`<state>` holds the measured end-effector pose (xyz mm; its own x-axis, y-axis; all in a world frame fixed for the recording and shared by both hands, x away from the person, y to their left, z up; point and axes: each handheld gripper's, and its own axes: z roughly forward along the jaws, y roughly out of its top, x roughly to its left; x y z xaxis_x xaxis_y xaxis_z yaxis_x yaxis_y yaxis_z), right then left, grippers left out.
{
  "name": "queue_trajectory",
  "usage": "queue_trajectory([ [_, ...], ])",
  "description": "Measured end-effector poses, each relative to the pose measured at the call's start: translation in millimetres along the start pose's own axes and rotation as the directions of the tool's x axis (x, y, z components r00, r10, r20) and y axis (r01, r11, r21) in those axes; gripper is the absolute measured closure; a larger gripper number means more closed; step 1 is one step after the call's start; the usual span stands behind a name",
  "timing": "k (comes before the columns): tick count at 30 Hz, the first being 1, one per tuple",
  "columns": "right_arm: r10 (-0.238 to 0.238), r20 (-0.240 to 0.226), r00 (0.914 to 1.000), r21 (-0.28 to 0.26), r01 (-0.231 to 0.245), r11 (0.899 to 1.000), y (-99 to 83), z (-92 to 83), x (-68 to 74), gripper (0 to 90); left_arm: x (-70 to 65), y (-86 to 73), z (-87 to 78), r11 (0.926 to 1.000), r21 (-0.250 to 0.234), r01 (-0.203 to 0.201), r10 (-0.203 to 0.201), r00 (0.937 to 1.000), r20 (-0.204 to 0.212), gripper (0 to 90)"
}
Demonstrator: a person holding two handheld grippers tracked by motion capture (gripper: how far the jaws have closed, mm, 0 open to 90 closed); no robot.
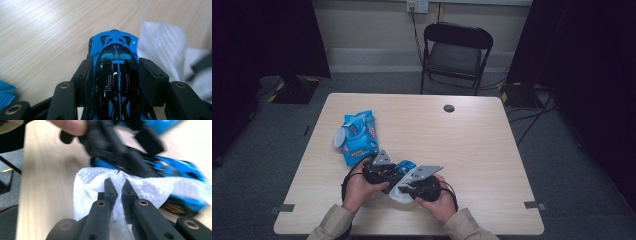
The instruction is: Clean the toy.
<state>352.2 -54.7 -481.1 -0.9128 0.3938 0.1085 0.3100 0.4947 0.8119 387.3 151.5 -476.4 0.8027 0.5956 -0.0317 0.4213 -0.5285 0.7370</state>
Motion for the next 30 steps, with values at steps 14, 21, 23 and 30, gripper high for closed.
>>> queue_trajectory([
  [14,0.040,0.180,0.9828,0.004,-0.042,0.999,-9.3,-33.5,-47.8,86.7,-0.2,-0.4,0.1,1.0000,-0.004,0.000,0.000,1.0000,-0.001,47.8],
  [21,0.065,0.250,0.9660,0.022,-0.073,0.997,-20.5,-34.8,-65.4,86.6,-0.6,-0.3,0.1,1.0000,-0.002,-0.001,0.001,1.0000,-0.003,47.8],
  [23,0.067,0.257,0.9641,0.029,-0.077,0.997,-22.7,-32.7,-67.6,86.6,-0.7,-0.2,-0.1,1.0000,-0.001,-0.004,0.004,1.0000,-0.006,47.8],
  [30,0.047,0.245,0.9685,0.057,-0.063,0.996,-23.9,-17.0,-62.5,86.6,-1.2,-0.4,0.0,1.0000,-0.002,-0.005,0.005,1.0000,-0.007,47.8],
])
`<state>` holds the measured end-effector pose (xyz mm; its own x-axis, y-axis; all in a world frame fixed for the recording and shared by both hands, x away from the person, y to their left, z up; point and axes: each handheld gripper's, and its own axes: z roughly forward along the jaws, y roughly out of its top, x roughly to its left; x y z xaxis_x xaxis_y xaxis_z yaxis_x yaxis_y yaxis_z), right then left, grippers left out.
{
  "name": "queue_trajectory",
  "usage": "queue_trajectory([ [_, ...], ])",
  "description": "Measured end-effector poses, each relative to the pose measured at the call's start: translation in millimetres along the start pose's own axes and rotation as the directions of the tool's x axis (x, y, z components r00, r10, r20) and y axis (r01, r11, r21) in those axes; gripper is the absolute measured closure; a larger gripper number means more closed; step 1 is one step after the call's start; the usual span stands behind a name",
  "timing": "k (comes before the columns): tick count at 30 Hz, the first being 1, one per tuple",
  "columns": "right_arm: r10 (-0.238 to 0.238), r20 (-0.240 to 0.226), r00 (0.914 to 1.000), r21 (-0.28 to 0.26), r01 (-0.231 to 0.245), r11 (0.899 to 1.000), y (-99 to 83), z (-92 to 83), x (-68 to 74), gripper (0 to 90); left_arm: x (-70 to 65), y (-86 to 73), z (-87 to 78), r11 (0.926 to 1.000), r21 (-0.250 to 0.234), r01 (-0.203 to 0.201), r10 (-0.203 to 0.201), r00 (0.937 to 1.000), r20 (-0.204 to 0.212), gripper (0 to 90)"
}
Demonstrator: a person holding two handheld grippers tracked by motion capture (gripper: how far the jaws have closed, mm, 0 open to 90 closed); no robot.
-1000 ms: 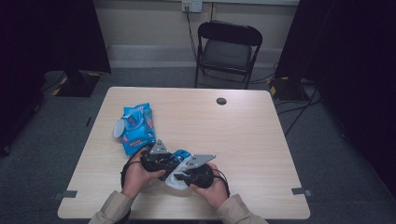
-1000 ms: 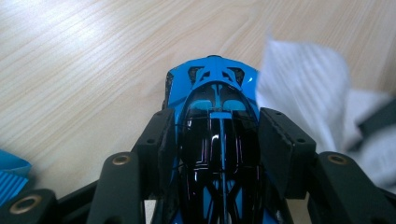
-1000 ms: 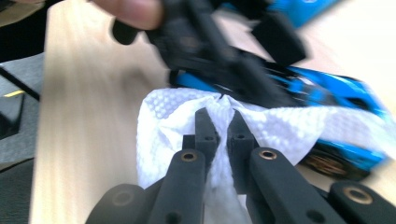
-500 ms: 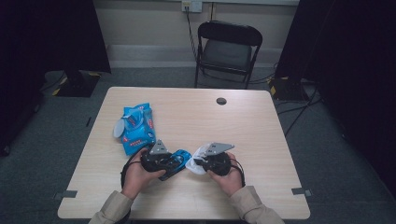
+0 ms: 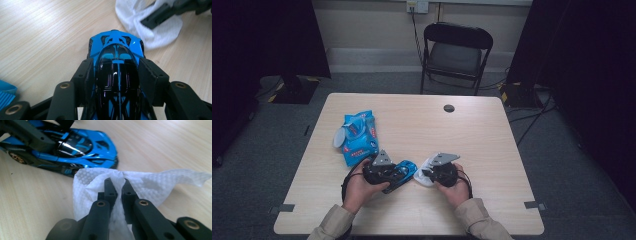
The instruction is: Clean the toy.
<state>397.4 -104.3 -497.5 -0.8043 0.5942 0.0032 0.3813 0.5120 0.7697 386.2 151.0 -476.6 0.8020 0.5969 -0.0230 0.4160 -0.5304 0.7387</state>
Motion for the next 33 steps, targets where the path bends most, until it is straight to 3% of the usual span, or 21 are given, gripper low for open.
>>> queue_trajectory([
  [5,-0.031,-0.009,0.9995,0.016,0.031,0.999,1.7,8.1,11.8,86.6,-0.3,-0.1,-0.5,1.0000,0.002,0.000,0.000,1.0000,-0.001,47.8],
  [14,-0.009,-0.035,0.9993,0.011,0.009,1.000,-1.0,5.2,15.5,86.6,-0.6,0.0,-0.5,1.0000,0.003,-0.002,0.002,1.0000,-0.003,47.8],
  [20,-0.012,-0.073,0.9972,0.010,0.013,1.000,-1.1,7.1,26.0,86.7,-0.7,0.3,-0.3,1.0000,0.004,-0.004,0.004,1.0000,-0.005,47.8],
  [33,-0.101,-0.174,0.9796,0.007,0.104,0.995,14.1,23.8,66.8,86.8,-0.8,0.0,-0.8,1.0000,0.006,-0.004,0.004,1.0000,-0.006,47.8],
])
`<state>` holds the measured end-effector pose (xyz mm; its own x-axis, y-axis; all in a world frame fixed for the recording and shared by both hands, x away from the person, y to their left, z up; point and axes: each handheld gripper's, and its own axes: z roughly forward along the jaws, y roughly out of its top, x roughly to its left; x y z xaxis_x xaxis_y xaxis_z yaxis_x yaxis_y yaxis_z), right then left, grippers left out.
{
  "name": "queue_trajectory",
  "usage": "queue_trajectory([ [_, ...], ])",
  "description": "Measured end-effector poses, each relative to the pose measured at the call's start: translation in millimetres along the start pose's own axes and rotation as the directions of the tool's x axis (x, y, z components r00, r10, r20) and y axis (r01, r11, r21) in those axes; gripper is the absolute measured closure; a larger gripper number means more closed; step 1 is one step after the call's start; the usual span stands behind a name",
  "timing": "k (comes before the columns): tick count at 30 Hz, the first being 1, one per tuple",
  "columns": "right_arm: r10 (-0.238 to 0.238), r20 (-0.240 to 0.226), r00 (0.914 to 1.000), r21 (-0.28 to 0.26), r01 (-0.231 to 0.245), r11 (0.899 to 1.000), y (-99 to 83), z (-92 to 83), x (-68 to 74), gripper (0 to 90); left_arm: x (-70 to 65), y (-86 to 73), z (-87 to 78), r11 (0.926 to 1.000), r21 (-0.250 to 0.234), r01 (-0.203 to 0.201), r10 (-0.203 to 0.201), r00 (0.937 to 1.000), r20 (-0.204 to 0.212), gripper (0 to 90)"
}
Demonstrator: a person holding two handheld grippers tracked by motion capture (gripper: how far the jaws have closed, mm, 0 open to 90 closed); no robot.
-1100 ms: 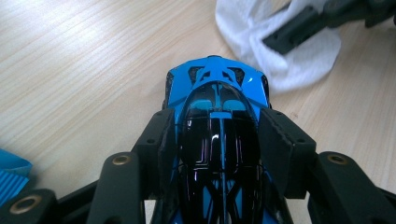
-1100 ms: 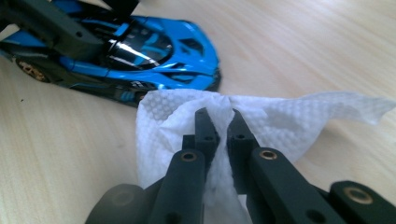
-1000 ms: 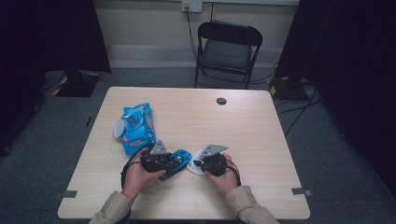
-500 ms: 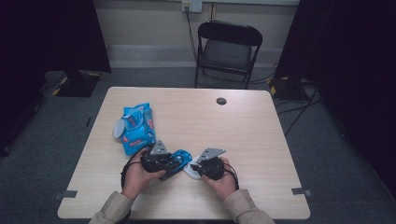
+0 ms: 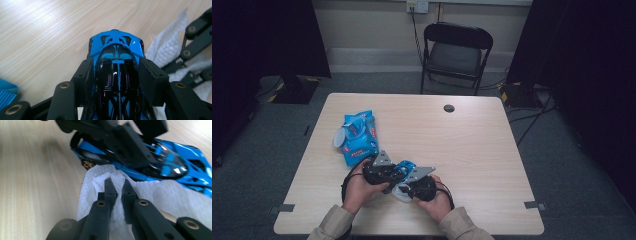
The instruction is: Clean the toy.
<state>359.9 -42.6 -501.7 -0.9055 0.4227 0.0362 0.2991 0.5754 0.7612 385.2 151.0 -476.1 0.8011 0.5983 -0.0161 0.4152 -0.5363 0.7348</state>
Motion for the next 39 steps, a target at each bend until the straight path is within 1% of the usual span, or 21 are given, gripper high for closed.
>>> queue_trajectory([
  [5,0.006,-0.027,0.9996,-0.010,-0.006,1.000,1.5,2.8,5.2,86.8,-0.3,0.1,0.3,1.0000,-0.002,0.002,-0.002,1.0000,0.000,47.8],
  [8,0.003,-0.046,0.9989,-0.019,-0.004,1.000,3.7,4.8,9.6,86.8,-0.3,0.1,0.2,1.0000,-0.002,0.001,-0.001,1.0000,-0.001,47.8],
  [11,-0.005,-0.052,0.9986,-0.022,0.004,1.000,5.1,6.2,12.7,86.8,-0.4,0.0,0.2,1.0000,-0.002,0.001,-0.001,1.0000,-0.001,47.9],
  [15,0.004,-0.072,0.9974,-0.035,-0.006,0.999,5.6,8.2,18.2,86.8,-0.6,0.2,0.4,1.0000,-0.003,0.002,-0.002,1.0000,-0.002,47.9],
  [18,-0.012,-0.081,0.9967,-0.037,0.009,0.999,8.4,12.1,24.3,86.8,-0.6,-0.2,0.4,1.0000,-0.005,0.003,-0.003,1.0000,0.000,47.9],
  [21,-0.018,-0.088,0.9959,-0.037,0.015,0.999,9.6,14.1,27.2,86.8,0.0,-0.8,0.3,0.9999,-0.010,0.003,-0.003,1.0000,0.001,47.9],
  [26,-0.021,-0.110,0.9937,-0.052,0.015,0.999,10.6,12.2,28.8,86.7,0.0,-0.8,0.3,1.0000,-0.010,0.001,-0.001,1.0000,-0.001,47.9],
  [31,-0.024,-0.119,0.9926,-0.072,0.016,0.997,13.5,3.3,28.7,86.7,-0.1,-0.9,0.6,0.9999,-0.013,0.006,-0.006,1.0000,0.000,47.9],
  [35,-0.031,-0.108,0.9936,-0.076,0.023,0.997,12.7,-5.9,24.7,86.7,-0.1,-0.9,0.5,0.9999,-0.014,0.001,-0.001,1.0000,-0.004,47.9],
  [37,-0.036,-0.095,0.9948,-0.069,0.029,0.997,10.9,-10.5,20.8,86.7,-0.2,-0.8,0.3,0.9999,-0.012,0.000,0.000,1.0000,-0.004,47.9],
  [39,-0.023,-0.086,0.9960,-0.070,0.017,0.997,7.9,-15.3,15.6,86.7,-0.1,-0.9,0.5,0.9999,-0.012,0.003,-0.003,1.0000,0.000,47.9],
])
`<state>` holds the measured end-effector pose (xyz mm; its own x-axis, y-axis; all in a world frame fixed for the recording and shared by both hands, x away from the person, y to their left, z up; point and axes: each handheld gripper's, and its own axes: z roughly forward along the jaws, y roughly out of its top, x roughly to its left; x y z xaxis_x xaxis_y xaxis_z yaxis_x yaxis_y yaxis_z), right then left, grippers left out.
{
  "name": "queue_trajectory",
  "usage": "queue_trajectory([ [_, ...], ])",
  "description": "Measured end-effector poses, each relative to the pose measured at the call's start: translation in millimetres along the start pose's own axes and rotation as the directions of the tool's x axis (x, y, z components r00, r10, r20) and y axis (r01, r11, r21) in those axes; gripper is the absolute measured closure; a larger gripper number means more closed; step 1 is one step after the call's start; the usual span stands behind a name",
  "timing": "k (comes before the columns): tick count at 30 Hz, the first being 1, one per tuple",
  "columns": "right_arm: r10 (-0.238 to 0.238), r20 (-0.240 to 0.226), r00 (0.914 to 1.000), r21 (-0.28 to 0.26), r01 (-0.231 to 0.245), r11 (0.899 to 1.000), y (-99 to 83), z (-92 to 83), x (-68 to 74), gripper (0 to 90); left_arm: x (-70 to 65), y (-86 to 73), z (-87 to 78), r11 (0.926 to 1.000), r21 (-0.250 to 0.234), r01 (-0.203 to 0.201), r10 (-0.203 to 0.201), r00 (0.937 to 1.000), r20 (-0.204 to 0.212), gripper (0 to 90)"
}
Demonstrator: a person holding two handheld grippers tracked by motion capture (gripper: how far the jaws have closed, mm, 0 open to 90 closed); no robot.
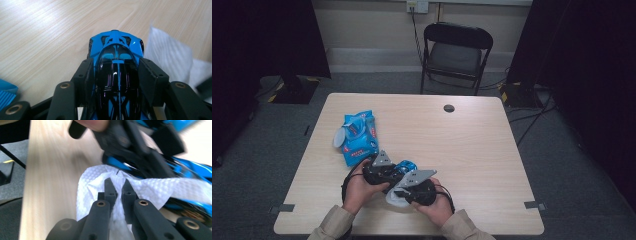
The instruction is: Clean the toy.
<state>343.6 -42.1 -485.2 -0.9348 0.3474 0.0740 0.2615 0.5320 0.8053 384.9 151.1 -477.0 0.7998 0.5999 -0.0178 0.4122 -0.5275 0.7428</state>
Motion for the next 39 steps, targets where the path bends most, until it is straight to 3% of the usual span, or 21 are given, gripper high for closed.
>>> queue_trajectory([
  [14,0.041,0.110,0.9931,0.000,-0.041,0.999,-13.7,-29.4,-33.2,86.6,-0.2,0.0,0.1,1.0000,-0.001,0.001,-0.001,1.0000,-0.001,47.9],
  [21,0.079,0.169,0.9824,-0.006,-0.079,0.997,-21.6,-39.4,-49.5,86.6,-0.5,0.1,0.1,1.0000,0.000,0.000,0.000,1.0000,-0.002,47.9],
  [29,0.104,0.212,0.9718,0.012,-0.109,0.994,-30.2,-33.1,-61.6,86.6,-0.6,0.2,0.1,1.0000,0.000,0.001,-0.001,1.0000,-0.003,47.9],
  [39,0.097,0.213,0.9723,0.037,-0.107,0.994,-30.8,-18.3,-60.0,86.6,-0.7,0.2,0.0,1.0000,0.001,-0.001,0.001,1.0000,-0.004,47.9],
])
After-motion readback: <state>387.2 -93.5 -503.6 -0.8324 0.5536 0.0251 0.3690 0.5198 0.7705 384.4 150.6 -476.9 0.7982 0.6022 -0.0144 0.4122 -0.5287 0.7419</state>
